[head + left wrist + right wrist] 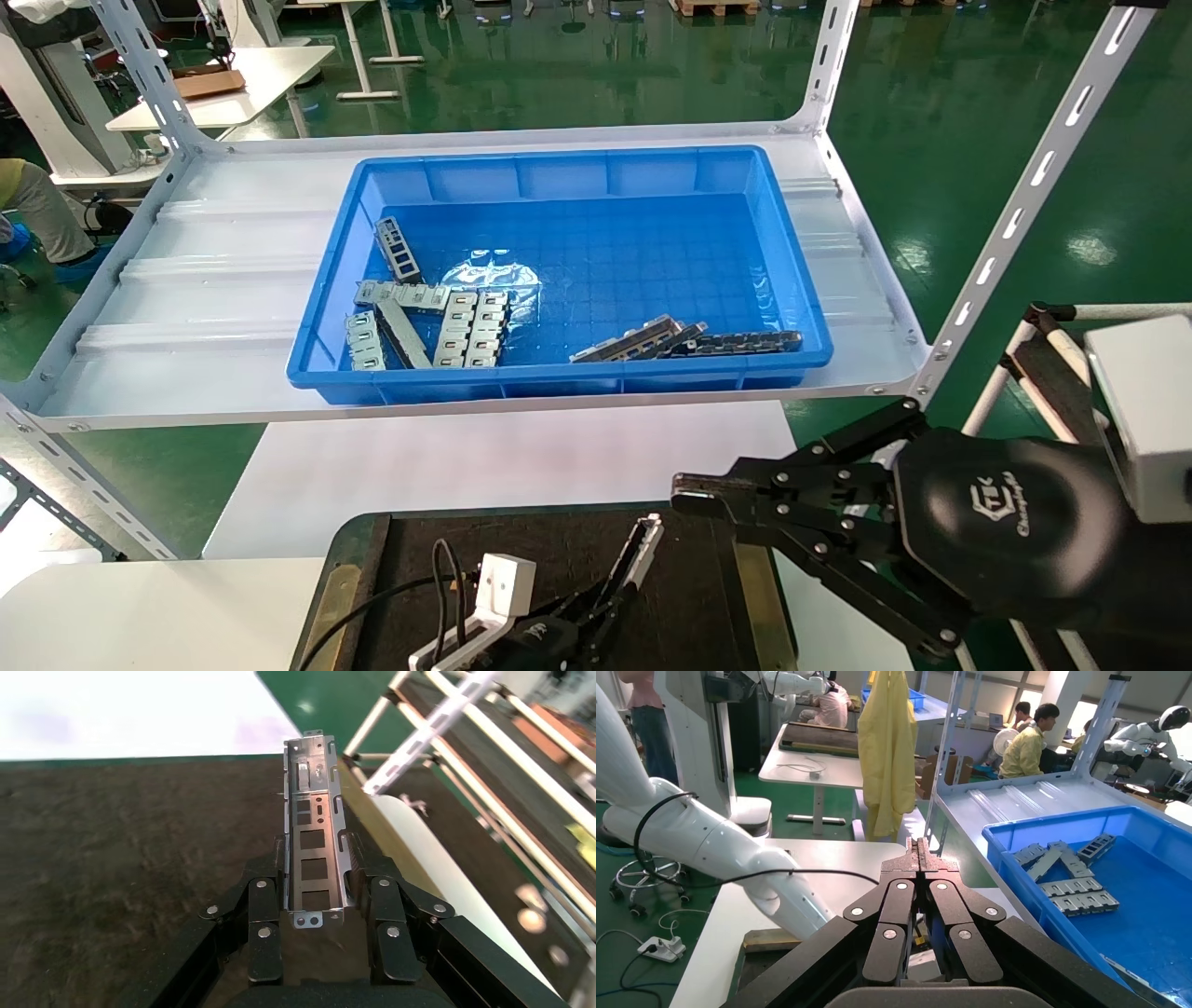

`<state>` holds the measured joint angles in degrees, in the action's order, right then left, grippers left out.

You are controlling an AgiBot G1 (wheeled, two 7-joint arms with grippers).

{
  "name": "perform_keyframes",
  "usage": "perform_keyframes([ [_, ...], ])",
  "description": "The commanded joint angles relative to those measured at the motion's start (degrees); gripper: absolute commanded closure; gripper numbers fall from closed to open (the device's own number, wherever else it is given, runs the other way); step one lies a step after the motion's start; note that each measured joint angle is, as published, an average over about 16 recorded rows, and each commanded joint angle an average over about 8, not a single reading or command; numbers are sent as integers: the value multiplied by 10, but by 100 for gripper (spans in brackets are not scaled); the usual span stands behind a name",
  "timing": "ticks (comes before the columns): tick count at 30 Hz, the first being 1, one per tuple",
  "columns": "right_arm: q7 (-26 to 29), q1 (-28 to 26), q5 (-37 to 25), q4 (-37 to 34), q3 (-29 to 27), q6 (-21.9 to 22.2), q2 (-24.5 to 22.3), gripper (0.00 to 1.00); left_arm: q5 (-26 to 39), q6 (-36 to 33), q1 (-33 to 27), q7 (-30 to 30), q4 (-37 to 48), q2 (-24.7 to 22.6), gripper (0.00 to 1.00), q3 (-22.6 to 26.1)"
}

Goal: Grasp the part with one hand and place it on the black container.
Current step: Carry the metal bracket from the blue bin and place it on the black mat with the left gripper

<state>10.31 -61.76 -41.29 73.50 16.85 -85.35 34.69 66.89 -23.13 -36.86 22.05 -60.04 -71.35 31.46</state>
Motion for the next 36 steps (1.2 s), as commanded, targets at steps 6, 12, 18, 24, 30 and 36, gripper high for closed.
perform_keyframes([
  [6, 0, 0, 0, 0, 0, 0, 0, 100, 24, 88, 0, 67, 6, -35, 100, 35],
  [12, 0, 0, 0, 0, 0, 0, 0, 100, 33, 135, -18, 115, 30, -54, 100, 77],
  [18, 0, 0, 0, 0, 1, 0, 0, 100, 26, 181, -40, 159, 50, -61, 100, 130],
  [24, 0, 0, 1, 0, 1, 0, 0, 100, 3, 236, -60, 194, 63, -64, 100, 190],
  [30, -1, 0, 1, 0, 1, 0, 0, 100, -37, 293, -80, 217, 69, -66, 100, 252],
  [36, -1, 0, 1, 0, 1, 1, 0, 100, -95, 345, -101, 225, 69, -67, 100, 315],
])
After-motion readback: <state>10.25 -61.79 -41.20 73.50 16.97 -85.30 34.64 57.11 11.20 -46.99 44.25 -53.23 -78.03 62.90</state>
